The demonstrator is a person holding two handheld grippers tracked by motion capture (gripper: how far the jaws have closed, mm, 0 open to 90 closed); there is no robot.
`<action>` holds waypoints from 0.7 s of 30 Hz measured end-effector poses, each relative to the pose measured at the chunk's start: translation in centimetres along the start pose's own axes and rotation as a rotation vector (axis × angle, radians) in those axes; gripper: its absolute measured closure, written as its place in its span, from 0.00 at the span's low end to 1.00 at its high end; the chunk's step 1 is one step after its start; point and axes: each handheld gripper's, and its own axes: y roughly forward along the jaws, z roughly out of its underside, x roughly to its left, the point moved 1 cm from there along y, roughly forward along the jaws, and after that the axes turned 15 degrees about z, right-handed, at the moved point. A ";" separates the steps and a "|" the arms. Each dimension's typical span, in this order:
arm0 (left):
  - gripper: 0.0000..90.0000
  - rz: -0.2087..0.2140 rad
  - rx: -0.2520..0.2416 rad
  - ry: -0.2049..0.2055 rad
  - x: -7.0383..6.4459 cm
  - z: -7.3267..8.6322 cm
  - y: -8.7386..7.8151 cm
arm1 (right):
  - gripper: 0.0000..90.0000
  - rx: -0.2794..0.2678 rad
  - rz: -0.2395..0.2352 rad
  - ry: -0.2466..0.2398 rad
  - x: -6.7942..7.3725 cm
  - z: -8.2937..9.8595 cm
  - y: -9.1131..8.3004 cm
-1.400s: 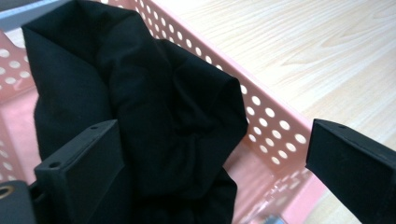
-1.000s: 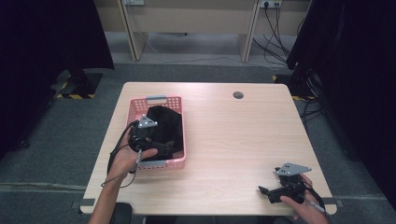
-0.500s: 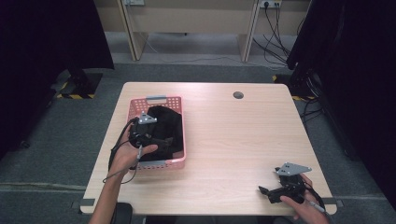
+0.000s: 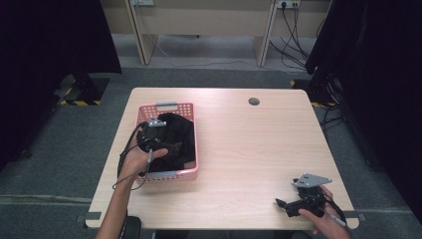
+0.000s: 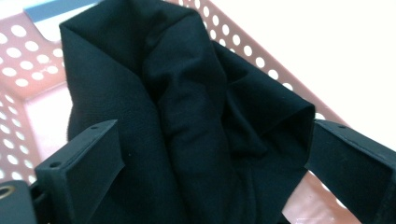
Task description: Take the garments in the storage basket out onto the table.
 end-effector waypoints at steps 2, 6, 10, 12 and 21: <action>0.04 -0.005 0.009 -0.003 0.3 0.0 0.3 | 0.00 0.000 0.000 0.000 0.0 0.0 0.0; 0.04 -0.017 0.006 -0.023 0.8 -0.1 0.6 | 0.00 -0.002 -0.001 -0.003 0.0 0.0 0.0; 0.04 -0.047 0.009 -0.029 1.2 -0.3 0.7 | 0.00 -0.002 -0.001 -0.004 0.0 0.0 0.0; 0.04 -0.057 0.014 -0.031 1.4 -0.3 0.9 | 0.00 -0.002 -0.001 -0.003 0.0 0.0 0.0; 0.04 -0.102 0.021 -0.039 2.1 -0.1 1.4 | 0.00 -0.002 -0.001 -0.005 -0.1 0.0 0.0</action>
